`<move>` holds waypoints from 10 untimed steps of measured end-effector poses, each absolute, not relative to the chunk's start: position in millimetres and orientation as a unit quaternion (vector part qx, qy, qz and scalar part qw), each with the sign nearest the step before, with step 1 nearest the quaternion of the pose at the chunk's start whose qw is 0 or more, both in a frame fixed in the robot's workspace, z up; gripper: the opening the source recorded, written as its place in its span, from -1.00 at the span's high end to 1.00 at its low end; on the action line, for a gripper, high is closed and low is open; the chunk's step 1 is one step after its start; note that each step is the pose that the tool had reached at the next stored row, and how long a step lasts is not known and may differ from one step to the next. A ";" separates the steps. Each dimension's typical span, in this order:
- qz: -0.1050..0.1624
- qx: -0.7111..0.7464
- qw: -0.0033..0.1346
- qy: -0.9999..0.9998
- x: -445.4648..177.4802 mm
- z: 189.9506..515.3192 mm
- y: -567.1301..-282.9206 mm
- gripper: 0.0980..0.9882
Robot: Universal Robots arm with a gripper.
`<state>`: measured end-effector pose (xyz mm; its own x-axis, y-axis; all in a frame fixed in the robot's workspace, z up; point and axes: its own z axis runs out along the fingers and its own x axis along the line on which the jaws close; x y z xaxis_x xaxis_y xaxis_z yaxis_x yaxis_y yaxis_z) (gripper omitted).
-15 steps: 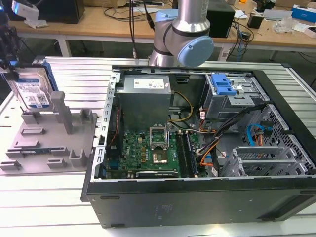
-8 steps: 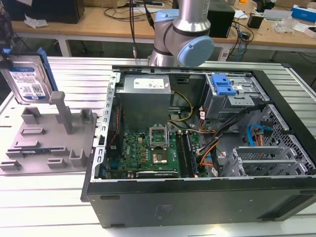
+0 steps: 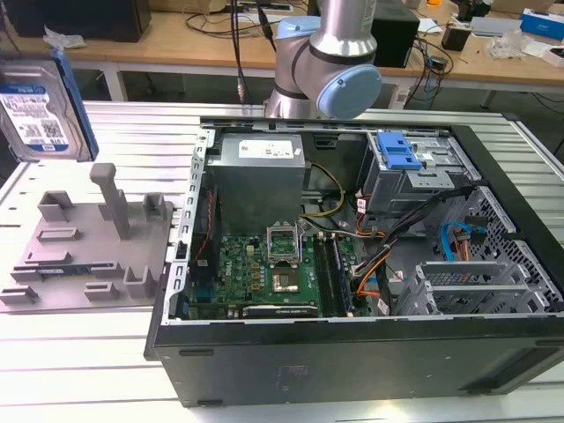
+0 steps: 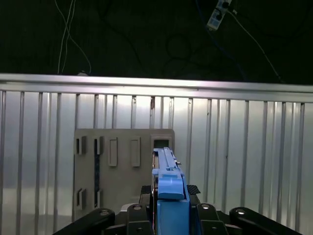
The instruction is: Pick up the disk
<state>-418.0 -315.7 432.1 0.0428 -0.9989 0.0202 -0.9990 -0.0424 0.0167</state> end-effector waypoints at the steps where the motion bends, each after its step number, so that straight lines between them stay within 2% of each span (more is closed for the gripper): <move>1: 0.002 0.722 0.013 -0.692 -418.0 436.4 -315.7 0.39; 7: 0.001 0.722 0.013 -0.692 -418.0 478.8 -315.8 0.39; 10: 0.001 0.722 0.013 -0.692 -418.0 478.9 -315.9 0.39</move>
